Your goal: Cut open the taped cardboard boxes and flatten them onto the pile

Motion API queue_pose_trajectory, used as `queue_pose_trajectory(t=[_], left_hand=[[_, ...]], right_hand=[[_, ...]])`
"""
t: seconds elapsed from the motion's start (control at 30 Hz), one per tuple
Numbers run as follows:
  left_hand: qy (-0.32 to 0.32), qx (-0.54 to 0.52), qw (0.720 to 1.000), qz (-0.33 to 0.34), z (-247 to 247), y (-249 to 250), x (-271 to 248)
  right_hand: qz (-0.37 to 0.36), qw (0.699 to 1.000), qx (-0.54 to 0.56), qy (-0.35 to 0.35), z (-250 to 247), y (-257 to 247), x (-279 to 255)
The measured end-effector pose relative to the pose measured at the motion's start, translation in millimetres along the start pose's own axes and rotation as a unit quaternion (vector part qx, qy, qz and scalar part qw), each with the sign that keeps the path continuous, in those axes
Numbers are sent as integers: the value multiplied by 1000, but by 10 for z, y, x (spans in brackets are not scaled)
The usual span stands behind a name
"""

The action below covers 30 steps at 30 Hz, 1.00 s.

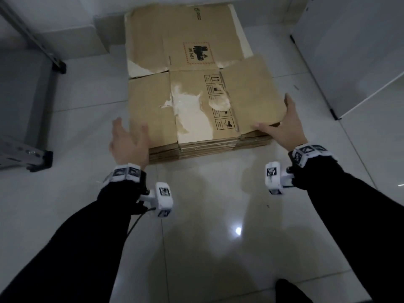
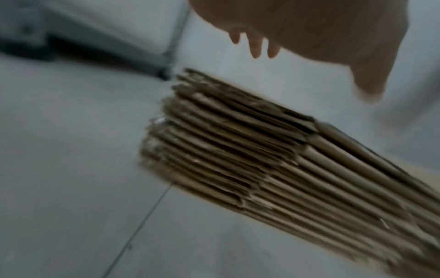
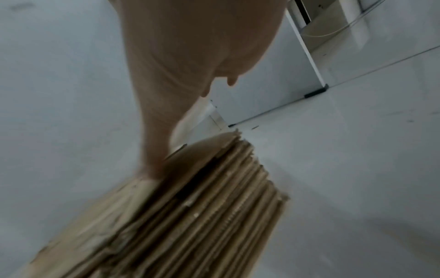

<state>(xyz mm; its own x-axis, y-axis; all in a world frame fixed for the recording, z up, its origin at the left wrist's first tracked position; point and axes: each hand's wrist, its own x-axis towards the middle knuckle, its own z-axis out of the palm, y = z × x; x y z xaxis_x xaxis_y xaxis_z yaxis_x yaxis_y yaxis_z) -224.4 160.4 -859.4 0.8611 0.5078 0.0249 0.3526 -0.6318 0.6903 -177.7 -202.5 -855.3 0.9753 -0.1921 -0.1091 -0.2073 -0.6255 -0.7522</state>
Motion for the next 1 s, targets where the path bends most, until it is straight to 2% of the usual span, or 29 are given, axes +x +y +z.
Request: queue_pose_trajectory(t=[0.03,0.07,0.1,0.13,0.17,0.27,0.33,0.47,0.63,0.7,0.77,0.87,0.93,1.0], left_hand=[[-3,98,987,126,-9,160,-54],[-42,190,952,237,18,311,-132],[-96,259,910,309,105,381,-188],[-138,301,882,336,190,455,-244],[-161,326,870,333,275,486,-280],[-194,358,857,317,452,431,-287],[-201,366,852,314,500,375,-234],[-197,364,854,316,587,332,-210],[-237,343,854,311,479,430,-92],[-250,285,877,295,379,634,46],[-229,223,909,268,378,770,196],[-189,257,925,206,512,709,308],[-172,279,926,190,646,567,307],[-138,276,929,205,748,459,268]], right_hand=[[-58,996,-69,28,-41,-43,-13],[-96,985,-139,46,-85,-94,-23],[-127,972,-192,54,-121,-156,-7],[-151,961,-231,39,-142,-237,20],[-177,948,-262,-4,-120,-307,61],[-259,887,-338,-177,176,-494,7],[-266,869,-348,-230,405,-459,-70],[-269,869,-370,-190,586,-292,-63],[-268,862,-385,-194,563,-382,-19],[-250,871,-367,-209,462,-632,79],[-232,896,-323,-198,436,-866,217],[-212,927,-267,-154,641,-917,341],[-194,922,-300,-151,866,-757,337],[-195,914,-335,-119,1026,-588,317]])
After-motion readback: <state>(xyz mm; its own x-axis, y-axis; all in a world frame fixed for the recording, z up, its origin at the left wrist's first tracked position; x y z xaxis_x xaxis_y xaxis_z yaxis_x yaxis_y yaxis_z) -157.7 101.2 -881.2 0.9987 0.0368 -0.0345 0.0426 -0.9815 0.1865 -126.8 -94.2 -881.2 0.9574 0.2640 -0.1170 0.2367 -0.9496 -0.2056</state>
